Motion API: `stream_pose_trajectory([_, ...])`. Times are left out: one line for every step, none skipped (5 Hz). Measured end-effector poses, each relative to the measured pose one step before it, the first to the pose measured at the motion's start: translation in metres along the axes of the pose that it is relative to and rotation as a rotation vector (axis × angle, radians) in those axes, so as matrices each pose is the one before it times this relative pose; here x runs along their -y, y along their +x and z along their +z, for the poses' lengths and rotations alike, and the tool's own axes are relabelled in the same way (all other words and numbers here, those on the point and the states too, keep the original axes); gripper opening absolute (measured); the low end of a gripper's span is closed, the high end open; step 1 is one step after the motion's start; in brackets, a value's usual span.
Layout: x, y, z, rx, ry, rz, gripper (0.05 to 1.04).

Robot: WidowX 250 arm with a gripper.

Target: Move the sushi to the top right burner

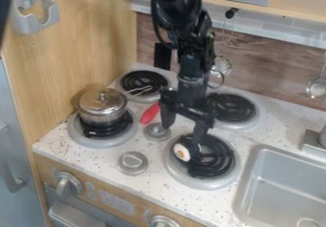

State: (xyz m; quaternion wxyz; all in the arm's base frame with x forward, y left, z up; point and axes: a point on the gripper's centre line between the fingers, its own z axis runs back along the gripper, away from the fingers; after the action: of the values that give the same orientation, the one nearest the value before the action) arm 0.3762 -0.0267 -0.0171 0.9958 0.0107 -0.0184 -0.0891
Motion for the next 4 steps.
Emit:
stream_pose_trajectory([0.00936,-0.00129,-0.01002,-0.0314,-0.0056,-0.0138,0.999])
stream_pose_trajectory([0.00691,-0.00071,-0.00949,-0.0368,0.0059,-0.0178,0.999])
stream_pose_trajectory([-0.00068,0.001,-0.00773,-0.0202,0.0034,-0.0025,0.938])
stream_pose_trajectory([0.00214,0.00207,0.00032,0.0121,-0.0173,-0.0134,0.657])
